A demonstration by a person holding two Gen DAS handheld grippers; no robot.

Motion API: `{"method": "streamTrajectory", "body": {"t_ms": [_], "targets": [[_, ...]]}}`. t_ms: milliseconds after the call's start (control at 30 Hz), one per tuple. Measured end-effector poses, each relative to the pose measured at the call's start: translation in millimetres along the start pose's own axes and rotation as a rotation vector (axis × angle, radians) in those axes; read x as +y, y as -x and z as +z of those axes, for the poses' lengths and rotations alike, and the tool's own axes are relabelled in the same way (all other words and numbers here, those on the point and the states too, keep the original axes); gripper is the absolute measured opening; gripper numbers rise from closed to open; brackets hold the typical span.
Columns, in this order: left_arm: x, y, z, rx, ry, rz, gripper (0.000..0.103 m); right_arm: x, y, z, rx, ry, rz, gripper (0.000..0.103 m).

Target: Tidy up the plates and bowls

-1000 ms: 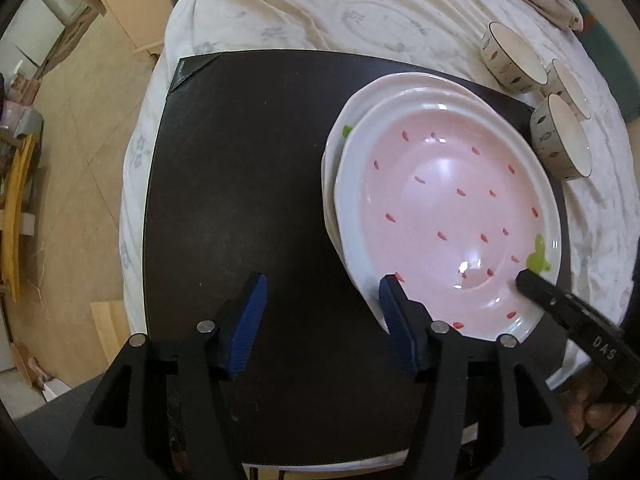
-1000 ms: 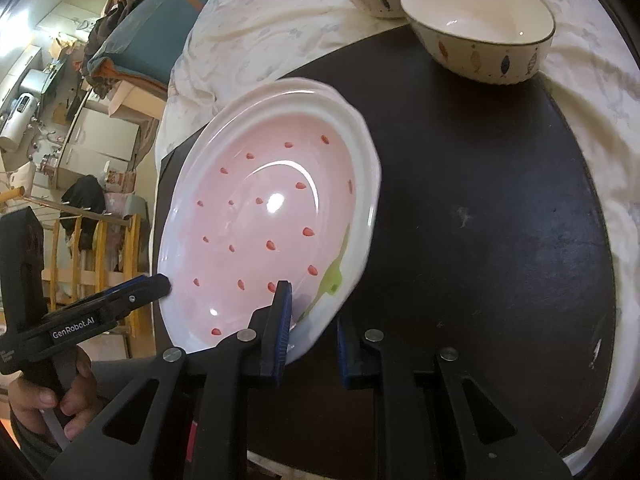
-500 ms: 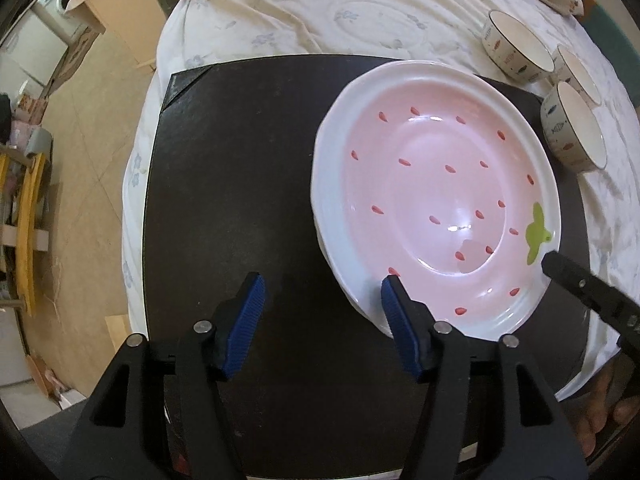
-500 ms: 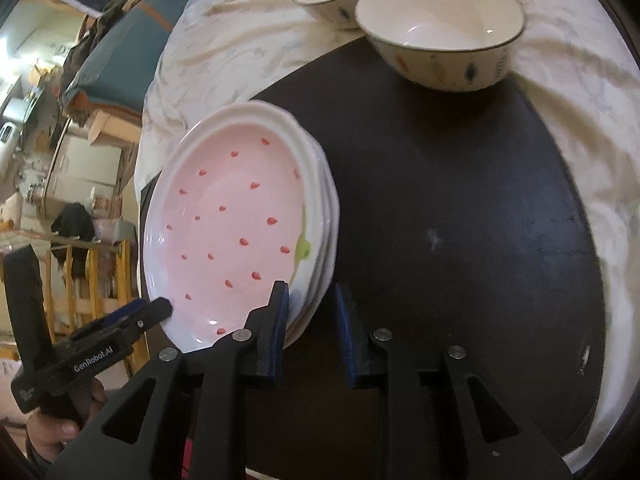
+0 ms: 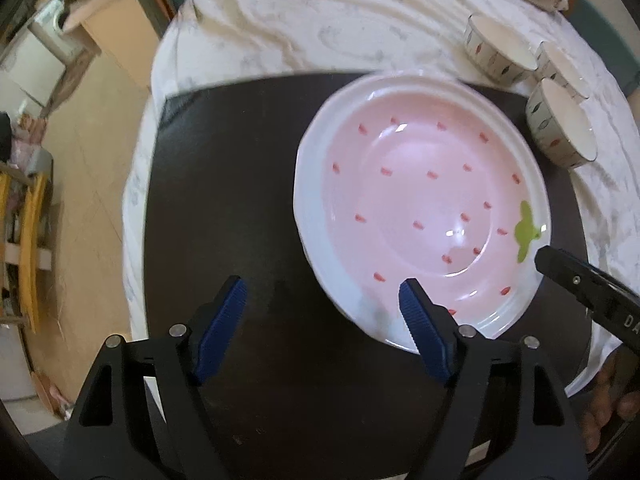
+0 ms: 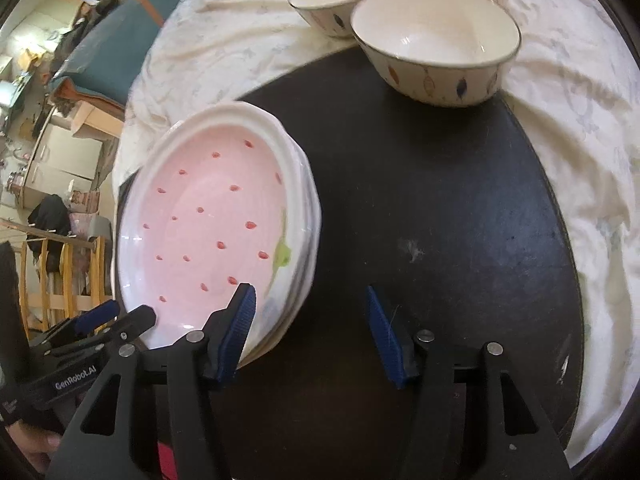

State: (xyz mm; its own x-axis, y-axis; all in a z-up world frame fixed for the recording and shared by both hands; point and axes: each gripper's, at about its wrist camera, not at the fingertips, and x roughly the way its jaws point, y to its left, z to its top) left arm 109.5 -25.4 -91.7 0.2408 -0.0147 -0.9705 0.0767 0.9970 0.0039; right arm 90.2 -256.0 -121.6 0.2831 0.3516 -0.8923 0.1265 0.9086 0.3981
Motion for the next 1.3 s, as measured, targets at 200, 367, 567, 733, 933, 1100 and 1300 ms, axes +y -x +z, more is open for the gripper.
{"method": "streamTrajectory", "body": {"t_ms": [200, 367, 567, 733, 933, 1100, 1300], "targets": [[-10.3, 26.5, 4.1, -0.106, -0.036, -0.02, 0.076, 9.8, 27.1, -4.0, -0.078, 0.087, 0.004, 0.061], [-18.5, 53.6, 5.3, -0.235, -0.059, -0.021, 0.076, -0.3, 44.8, -8.3, -0.131, 0.024, -0.032, 0.095], [-11.0, 66.0, 7.6, -0.32, -0.002, -0.046, 0.091, -4.7, 60.7, -7.1, -0.128, -0.039, -0.015, 0.102], [-1.4, 72.2, 10.8, -0.334, 0.047, -0.084, 0.103, 12.0, 82.0, -0.4, -0.204, -0.007, -0.026, 0.103], [16.3, 105.2, 14.3, -0.464, 0.104, -0.116, 0.103, 28.6, 104.9, 5.4, -0.297, 0.102, -0.152, 0.103], [18.0, 119.0, 26.7, -0.481, 0.105, -0.107, 0.103, 23.6, 118.4, 14.9, -0.373, 0.142, -0.246, 0.103], [-4.6, 126.6, 56.6, -0.423, 0.051, -0.178, 0.103, -3.3, 116.8, 42.6, -0.325, 0.063, -0.192, 0.103]]}}
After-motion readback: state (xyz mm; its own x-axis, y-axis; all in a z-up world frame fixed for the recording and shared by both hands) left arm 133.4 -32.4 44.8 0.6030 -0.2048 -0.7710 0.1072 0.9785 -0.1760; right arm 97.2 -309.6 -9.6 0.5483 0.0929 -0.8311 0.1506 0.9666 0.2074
